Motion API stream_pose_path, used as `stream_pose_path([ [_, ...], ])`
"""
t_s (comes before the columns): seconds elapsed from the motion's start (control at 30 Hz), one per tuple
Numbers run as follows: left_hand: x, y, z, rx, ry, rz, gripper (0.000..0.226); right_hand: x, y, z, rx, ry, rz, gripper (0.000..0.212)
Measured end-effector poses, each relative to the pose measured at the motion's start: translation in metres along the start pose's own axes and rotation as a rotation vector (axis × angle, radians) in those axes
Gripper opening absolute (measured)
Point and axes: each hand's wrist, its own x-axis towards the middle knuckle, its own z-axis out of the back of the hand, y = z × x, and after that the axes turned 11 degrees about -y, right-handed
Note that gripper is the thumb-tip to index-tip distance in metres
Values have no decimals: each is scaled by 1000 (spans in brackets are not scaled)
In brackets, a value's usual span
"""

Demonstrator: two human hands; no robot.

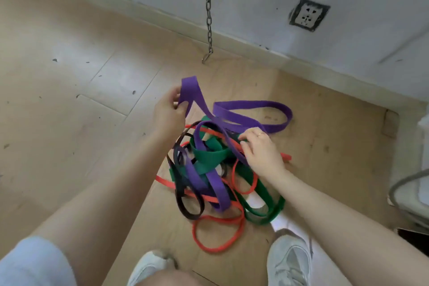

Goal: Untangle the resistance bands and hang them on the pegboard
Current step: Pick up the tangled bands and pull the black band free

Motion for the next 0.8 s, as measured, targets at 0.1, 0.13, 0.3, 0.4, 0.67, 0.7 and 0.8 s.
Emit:
stream_pose_path([
  [0.1, 16, 25, 1, 46, 50, -1, 44, -2, 22, -36, -133, 33, 395, 24],
  [0.13, 19, 35, 2, 36, 65, 18, 45, -4, 27, -51, -181, 146, 457, 27],
  [0.3, 24, 73, -1, -25, 80, 125, 47, -5, 33, -94, -471, 411, 515, 66],
  [0.4, 19, 84, -3, -65, 67, 170, 47, -9, 39, -88, -568, 367, 441, 71],
  [0.67, -4, 91, -8, -158, 84, 238, 46, -52, -1, -29, -492, 107, 768, 41],
  [0.7, -7, 90, -9, -161, 85, 231, 46, -65, -6, -26, -493, 141, 791, 46],
  [0.8, -17, 87, -12, -148, 113, 190, 47, -97, -9, -34, -562, 449, 595, 48],
])
